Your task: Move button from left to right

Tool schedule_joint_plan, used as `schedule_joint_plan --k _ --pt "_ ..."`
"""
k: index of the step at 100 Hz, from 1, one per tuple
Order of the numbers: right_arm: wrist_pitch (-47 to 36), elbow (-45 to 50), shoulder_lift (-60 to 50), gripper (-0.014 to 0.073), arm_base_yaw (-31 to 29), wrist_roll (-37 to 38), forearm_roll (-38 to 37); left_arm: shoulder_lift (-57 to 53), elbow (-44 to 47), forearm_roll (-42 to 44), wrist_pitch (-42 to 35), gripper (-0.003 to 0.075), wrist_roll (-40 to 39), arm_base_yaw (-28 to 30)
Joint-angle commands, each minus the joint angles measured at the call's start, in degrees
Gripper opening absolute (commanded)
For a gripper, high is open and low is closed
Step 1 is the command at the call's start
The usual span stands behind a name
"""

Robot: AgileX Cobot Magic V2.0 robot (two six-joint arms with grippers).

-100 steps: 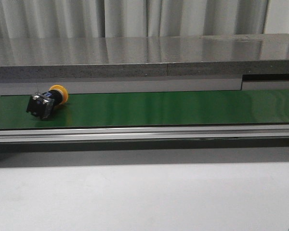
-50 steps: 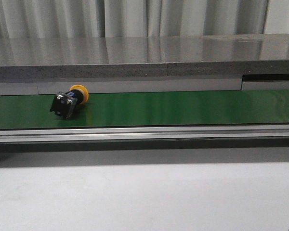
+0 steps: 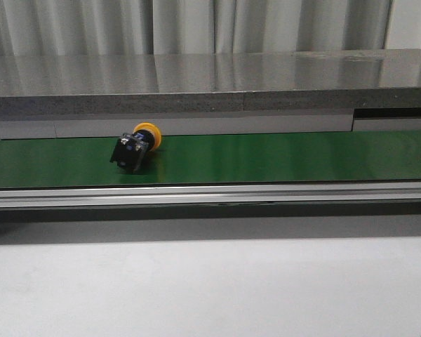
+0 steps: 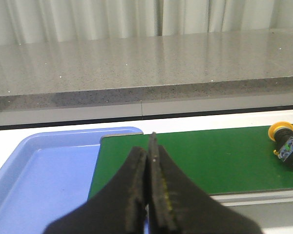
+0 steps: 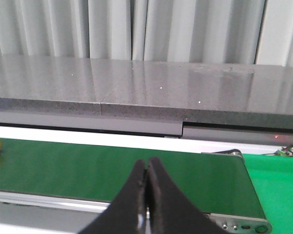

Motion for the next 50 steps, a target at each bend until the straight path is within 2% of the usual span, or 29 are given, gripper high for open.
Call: schedule_joint_plan --k 1,29,50 --pt "3.9 -7.0 4.4 -0.0067 0.0 0.0 -0.6 0.6 -1.5 -0.9 -4.6 -0.0020 -0.1 -0.4" --pt "22.9 -25.1 23.5 -0.0067 0.0 0.0 0.7 0.6 -1.5 -0.9 -4.6 -0.0020 -0.1 -0.4" --pt "24.7 -32.2 35.5 -0.0067 0.0 0.0 4.9 0.6 -1.5 -0.9 -4.6 -0.0020 -0.1 -0.4"
